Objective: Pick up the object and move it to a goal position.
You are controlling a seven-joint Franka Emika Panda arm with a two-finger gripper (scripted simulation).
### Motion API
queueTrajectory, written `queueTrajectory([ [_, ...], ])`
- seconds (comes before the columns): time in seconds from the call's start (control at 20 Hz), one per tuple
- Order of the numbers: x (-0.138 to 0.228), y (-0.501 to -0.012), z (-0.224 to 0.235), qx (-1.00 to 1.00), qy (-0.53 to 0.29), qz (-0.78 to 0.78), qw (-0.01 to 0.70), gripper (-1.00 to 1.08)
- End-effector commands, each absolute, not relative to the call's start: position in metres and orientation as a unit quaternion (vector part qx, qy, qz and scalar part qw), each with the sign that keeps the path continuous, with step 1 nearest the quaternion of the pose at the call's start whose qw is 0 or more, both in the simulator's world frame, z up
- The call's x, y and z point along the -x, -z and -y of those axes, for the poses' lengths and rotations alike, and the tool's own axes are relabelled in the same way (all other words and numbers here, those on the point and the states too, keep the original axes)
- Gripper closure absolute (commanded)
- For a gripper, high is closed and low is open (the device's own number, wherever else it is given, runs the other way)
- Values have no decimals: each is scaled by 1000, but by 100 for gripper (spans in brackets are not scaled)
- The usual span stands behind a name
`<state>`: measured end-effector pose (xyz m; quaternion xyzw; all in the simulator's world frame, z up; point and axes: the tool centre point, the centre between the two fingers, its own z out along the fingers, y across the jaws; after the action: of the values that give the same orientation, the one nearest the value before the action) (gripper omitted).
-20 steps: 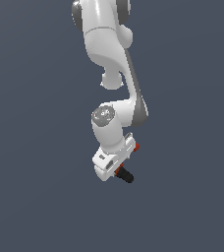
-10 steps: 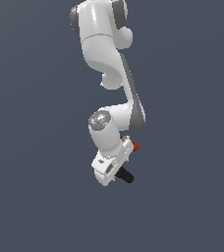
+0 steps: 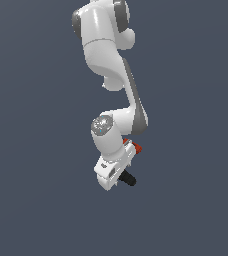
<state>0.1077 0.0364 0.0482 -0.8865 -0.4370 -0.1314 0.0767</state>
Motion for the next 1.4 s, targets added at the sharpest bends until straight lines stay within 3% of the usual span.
queueTrajectory([
  [0.0, -109, -39, -39, 886, 131, 438, 77, -100],
  [0.3, -110, -28, -42, 886, 131, 438, 77, -100],
  [0.35, -110, -28, -42, 886, 131, 438, 77, 108],
  [1.35, -98, -34, -66, 885, 132, 439, 78, 108],
])
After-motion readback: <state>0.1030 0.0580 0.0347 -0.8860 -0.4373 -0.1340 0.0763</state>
